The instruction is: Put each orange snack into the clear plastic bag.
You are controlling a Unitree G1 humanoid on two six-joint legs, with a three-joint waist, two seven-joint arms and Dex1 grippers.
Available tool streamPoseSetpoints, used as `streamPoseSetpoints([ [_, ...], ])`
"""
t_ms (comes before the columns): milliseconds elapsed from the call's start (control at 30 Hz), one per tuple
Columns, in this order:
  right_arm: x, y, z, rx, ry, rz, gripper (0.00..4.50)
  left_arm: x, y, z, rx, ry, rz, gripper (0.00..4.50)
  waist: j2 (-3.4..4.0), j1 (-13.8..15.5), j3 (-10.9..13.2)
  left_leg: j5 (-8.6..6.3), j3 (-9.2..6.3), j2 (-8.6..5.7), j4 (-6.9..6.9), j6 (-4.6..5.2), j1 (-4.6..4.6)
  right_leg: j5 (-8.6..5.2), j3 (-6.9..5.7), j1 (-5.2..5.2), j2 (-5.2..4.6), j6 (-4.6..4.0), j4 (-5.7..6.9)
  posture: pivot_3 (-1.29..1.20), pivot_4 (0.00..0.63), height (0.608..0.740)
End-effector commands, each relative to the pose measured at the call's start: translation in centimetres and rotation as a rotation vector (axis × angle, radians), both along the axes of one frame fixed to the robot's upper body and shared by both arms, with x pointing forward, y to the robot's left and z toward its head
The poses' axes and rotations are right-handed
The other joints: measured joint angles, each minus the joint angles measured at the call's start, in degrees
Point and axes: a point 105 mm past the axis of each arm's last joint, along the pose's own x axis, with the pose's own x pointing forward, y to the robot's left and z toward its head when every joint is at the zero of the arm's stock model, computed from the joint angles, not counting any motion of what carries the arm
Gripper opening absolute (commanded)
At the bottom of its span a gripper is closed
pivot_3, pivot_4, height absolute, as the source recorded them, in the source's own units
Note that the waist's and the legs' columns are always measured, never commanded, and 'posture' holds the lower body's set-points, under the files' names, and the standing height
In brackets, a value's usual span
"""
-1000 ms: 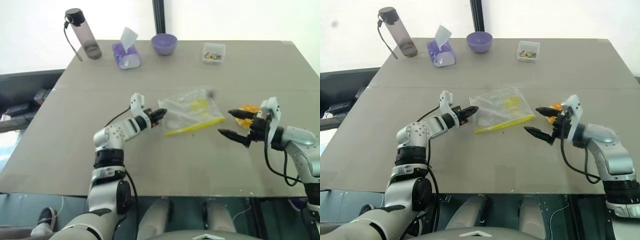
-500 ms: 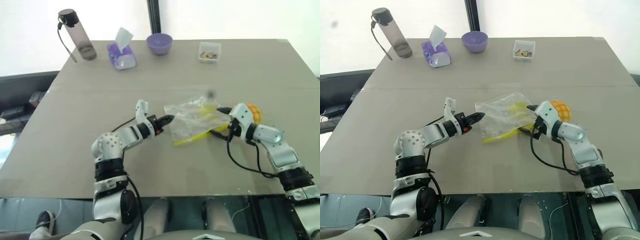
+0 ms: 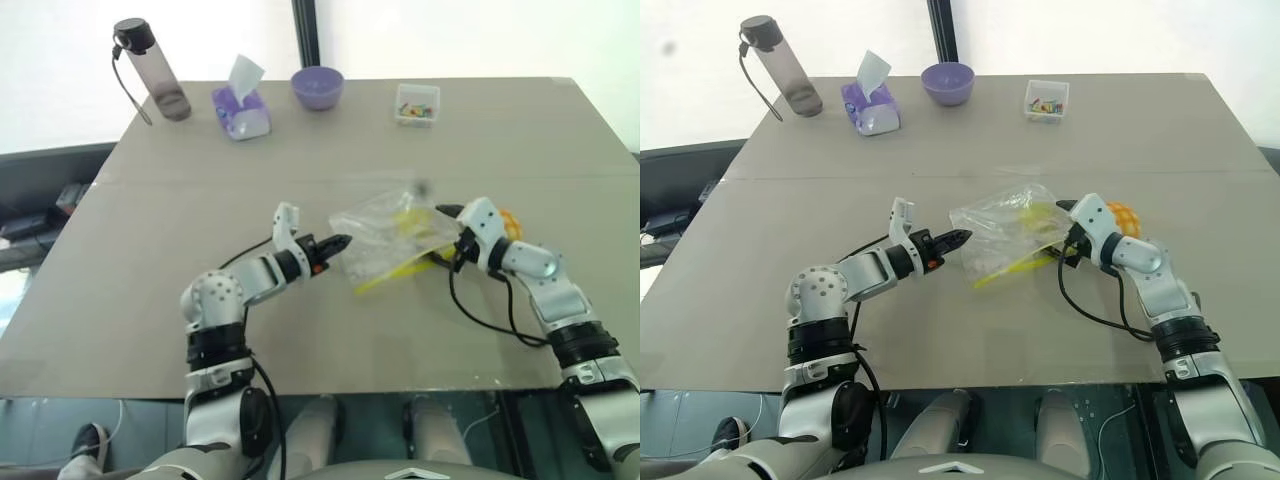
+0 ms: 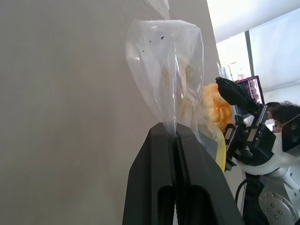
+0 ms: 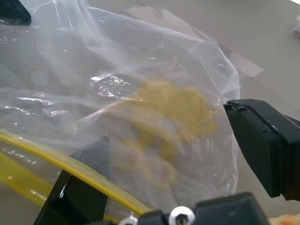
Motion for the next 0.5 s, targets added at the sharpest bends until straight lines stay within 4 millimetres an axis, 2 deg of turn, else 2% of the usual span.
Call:
streamPoseSetpoints([
  [33,-0.01,0.0,0.87,0.029,-0.006,-0.004,3.67,0.04,0.06,1.12,0.002,-0.055,0.001,0.0,0.0,-0.01,0.0,0.0,0.0,0.0,0.0,0.0,0.0,0.0,0.0,0.0,0.0,0.0,0.0,0.0,0.15,0.74],
  [200,-0.32,0.17,0.63,0.025,0.016,0.012,3.67,0.23,0.0,1.01,0.011,-0.052,0.0,0.0,0.0,-0.01,0.0,0.0,0.0,0.0,0.0,0.0,0.0,0.0,0.0,0.0,0.0,0.0,0.0,0.0,0.15,0.74],
  [300,-0.93,0.31,0.76,0.066,0.046,0.047,2.83,0.33,0.11,0.98,0.013,-0.05,0.005,0.0,0.0,0.01,0.0,0.0,0.0,0.0,0.0,0.0,0.0,0.0,0.0,0.0,0.0,0.0,0.0,0.0,0.15,0.74],
  [467,-0.94,0.18,0.83,0.064,0.042,0.035,0.29,0.24,0.09,1.07,0.028,-0.069,-0.004,0.0,0.0,-0.02,0.0,0.0,0.02,0.0,-0.01,0.0,0.0,0.0,0.03,-0.01,0.0,0.0,0.0,0.0,0.15,0.74],
  [500,-0.93,0.18,0.83,0.064,0.042,0.034,0.02,0.2,0.07,1.06,0.034,-0.073,-0.007,0.0,0.0,-0.01,0.0,0.0,0.02,0.0,-0.01,0.0,0.0,0.0,0.02,-0.01,0.0,0.0,0.01,0.0,0.15,0.74],
])
